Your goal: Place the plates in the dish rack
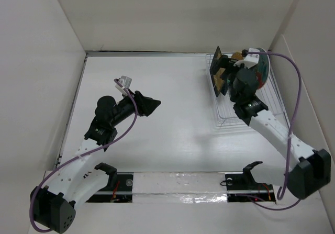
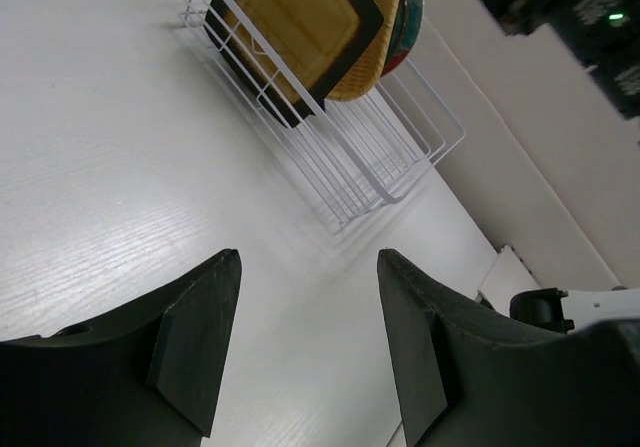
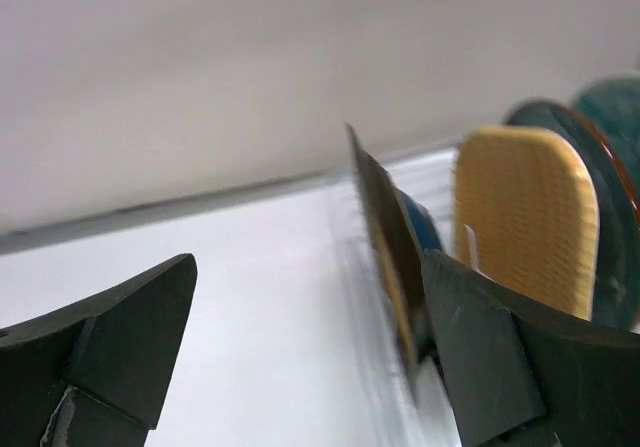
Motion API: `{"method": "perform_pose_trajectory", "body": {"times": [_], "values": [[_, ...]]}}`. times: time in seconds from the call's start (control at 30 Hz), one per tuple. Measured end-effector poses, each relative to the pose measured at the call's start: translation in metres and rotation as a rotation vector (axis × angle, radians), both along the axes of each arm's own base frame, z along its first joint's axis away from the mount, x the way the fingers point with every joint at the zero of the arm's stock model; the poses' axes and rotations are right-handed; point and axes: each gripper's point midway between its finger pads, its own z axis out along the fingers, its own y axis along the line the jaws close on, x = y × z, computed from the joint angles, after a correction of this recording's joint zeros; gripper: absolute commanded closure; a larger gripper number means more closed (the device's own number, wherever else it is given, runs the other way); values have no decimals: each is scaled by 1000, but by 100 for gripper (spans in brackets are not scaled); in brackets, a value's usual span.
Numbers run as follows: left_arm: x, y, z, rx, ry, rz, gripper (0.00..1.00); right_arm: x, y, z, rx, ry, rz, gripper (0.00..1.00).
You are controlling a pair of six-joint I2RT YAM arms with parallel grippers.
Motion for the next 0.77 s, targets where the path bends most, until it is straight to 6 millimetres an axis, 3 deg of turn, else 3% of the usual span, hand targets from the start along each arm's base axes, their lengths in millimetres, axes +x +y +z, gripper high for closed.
{"method": "perform_pose_trajectory", "body": {"times": [0.17,0.37,0.47,0.6,0.77], "values": [[2,6,-3,39,-4,31,44,-63,25,61,81,-166,245,0],[-1,19,23,47,-105,92,42,-131,69,100,66,-299,632,0],[-5,25,36,40,-157,115,41,-152,93,96,38,-297,803,0],[-11,35,52,27,-218,155,41,-162,117,73,16,-239,941,0],[-14,39,65,3,-266,172,41,-149,141,8,17,-53,1012,0]]}}
